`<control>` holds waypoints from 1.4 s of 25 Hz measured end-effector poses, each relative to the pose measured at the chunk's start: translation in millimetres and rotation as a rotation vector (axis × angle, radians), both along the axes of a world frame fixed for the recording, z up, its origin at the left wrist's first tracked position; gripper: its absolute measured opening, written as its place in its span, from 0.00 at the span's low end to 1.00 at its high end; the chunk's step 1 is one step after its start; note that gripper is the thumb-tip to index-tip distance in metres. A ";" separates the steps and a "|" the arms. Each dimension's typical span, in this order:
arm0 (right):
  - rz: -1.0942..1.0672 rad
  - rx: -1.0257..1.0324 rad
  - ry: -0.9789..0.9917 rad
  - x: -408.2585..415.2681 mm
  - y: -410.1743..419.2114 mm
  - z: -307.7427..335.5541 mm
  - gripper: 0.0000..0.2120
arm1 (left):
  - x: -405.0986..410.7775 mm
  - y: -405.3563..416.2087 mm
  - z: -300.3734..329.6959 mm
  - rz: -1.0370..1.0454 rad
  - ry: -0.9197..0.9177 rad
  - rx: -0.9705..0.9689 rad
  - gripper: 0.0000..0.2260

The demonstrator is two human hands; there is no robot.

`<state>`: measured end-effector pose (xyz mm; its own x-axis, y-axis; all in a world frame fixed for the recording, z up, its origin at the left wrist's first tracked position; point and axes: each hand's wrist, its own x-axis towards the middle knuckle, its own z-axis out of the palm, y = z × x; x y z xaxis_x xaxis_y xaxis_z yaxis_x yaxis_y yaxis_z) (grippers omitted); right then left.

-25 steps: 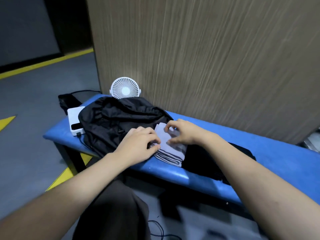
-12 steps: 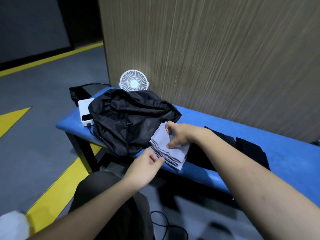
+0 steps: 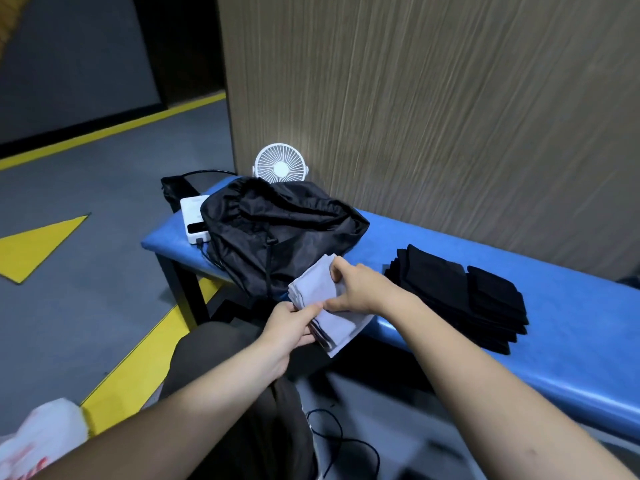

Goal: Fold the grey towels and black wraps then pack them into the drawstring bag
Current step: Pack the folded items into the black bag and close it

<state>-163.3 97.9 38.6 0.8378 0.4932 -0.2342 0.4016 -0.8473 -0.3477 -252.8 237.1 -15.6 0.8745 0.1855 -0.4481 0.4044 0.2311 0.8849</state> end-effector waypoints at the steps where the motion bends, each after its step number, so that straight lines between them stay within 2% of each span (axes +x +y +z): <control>1: -0.014 0.056 0.024 -5.6 -3.6 -0.2 0.24 | -5.1 -1.7 1.2 0.019 -0.021 0.014 0.10; 6: -0.118 0.588 0.264 -42.4 -24.1 13.2 0.16 | -31.3 10.1 26.0 0.056 -0.196 0.088 0.11; 9: -0.187 0.897 0.498 -62.5 -29.6 19.0 0.14 | -41.9 26.5 48.2 0.005 -0.327 0.100 0.11; 12: -0.209 1.232 0.763 -73.9 -21.4 12.1 0.17 | -43.0 46.4 63.4 -0.027 -0.425 0.066 0.17; 15: -0.220 1.390 0.813 -73.1 -3.1 4.8 0.19 | -42.0 60.8 74.1 -0.091 -0.525 0.102 0.26; 17: -0.236 1.396 0.766 -68.4 8.7 6.9 0.18 | -37.1 71.0 77.3 -0.144 -0.557 0.206 0.26; 20: -0.294 1.228 0.586 -51.7 22.5 15.2 0.13 | -21.3 89.4 76.5 -0.253 -0.536 0.375 0.25; 25: -0.279 1.084 0.386 -5.6 49.8 30.9 0.12 | 28.3 117.6 82.5 -0.305 -0.597 0.601 0.34; 27: -0.308 1.055 0.310 18.3 63.7 37.5 0.12 | 51.2 127.4 91.1 -0.304 -0.632 0.644 0.34; 31: -0.330 1.037 0.220 68.1 89.1 44.7 0.14 | 93.1 141.3 108.6 -0.275 -0.628 0.819 0.27; 33: -0.316 1.047 0.217 88.9 96.4 40.1 0.15 | 113.5 146.8 107.0 -0.263 -0.573 0.856 0.21; 35: -0.296 1.033 0.220 105.1 98.9 28.2 0.14 | 132.1 152.5 97.4 -0.266 -0.502 0.894 0.19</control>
